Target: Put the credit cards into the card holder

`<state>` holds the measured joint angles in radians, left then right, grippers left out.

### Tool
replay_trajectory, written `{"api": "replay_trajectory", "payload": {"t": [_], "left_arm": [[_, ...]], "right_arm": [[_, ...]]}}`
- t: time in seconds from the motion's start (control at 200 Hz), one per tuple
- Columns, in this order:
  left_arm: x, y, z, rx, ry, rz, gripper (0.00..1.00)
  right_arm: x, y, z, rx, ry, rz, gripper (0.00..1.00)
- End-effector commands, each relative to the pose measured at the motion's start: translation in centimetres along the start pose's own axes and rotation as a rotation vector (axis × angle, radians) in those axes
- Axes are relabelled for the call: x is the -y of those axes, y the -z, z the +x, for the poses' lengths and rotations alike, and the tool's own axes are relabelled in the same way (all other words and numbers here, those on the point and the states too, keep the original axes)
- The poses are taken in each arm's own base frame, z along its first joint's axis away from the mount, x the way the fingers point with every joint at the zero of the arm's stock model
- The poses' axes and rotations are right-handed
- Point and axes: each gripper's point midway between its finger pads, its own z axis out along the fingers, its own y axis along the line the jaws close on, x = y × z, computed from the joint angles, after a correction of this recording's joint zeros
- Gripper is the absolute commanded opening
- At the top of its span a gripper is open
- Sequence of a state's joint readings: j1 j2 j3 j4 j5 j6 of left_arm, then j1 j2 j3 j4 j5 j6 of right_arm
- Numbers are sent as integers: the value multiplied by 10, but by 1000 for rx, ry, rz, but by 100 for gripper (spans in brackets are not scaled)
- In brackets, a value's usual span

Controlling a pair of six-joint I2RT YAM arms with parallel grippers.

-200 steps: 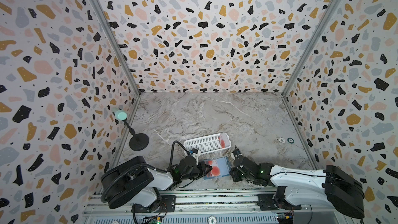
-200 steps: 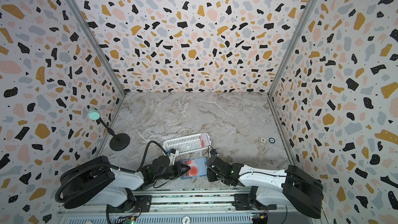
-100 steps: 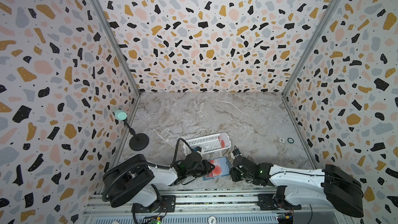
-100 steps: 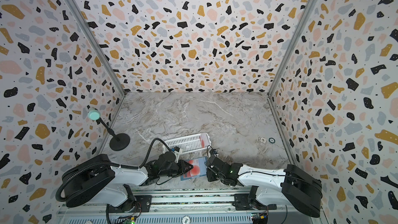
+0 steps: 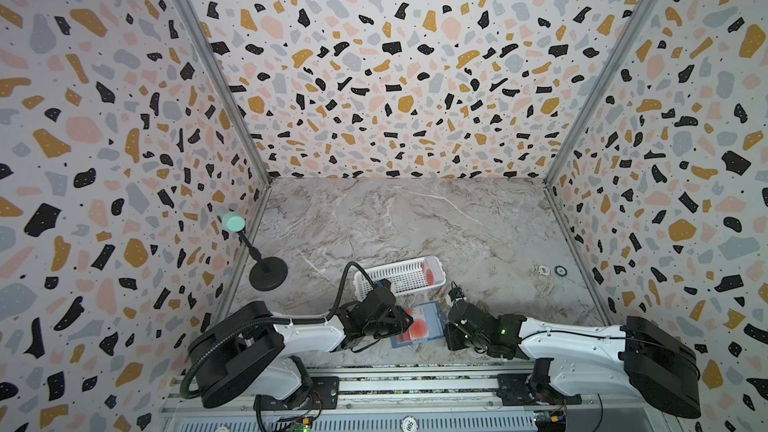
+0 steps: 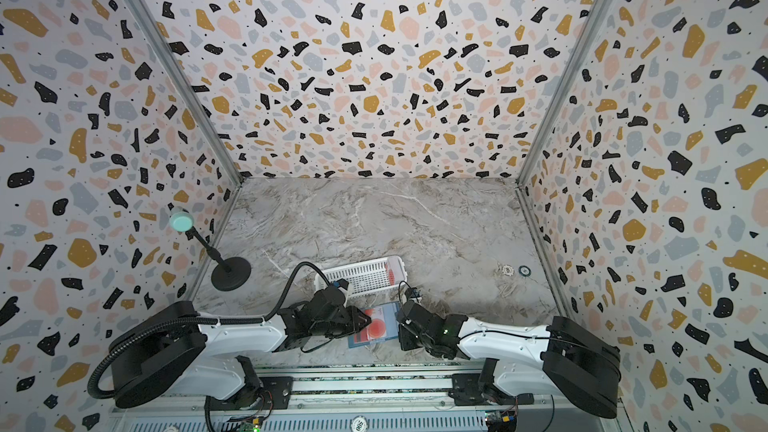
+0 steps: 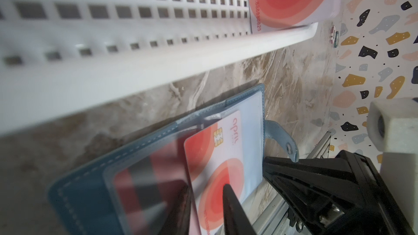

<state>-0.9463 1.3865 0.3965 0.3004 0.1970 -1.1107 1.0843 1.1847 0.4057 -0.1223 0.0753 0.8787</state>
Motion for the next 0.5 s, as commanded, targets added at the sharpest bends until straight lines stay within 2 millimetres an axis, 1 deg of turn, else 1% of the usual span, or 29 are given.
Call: {"api": "replay_trajectory", "payload": {"t": [0.0, 0.065, 0.085, 0.16, 0.496], "left_arm": [[-16, -4, 14, -55, -5, -71, 30], [-14, -5, 16, -63, 2, -62, 31], [-7, -6, 13, -50, -1, -33, 31], [-1, -8, 10, -43, 5, -10, 31], [16, -15, 4, -33, 2, 31, 31]], "right_arm": [[12, -2, 9, -38, 5, 61, 11], [11, -2, 9, -37, 8, 59, 11], [11, -2, 9, -37, 8, 57, 11], [11, -2, 9, -37, 7, 58, 11], [12, -2, 10, -35, 10, 56, 11]]}}
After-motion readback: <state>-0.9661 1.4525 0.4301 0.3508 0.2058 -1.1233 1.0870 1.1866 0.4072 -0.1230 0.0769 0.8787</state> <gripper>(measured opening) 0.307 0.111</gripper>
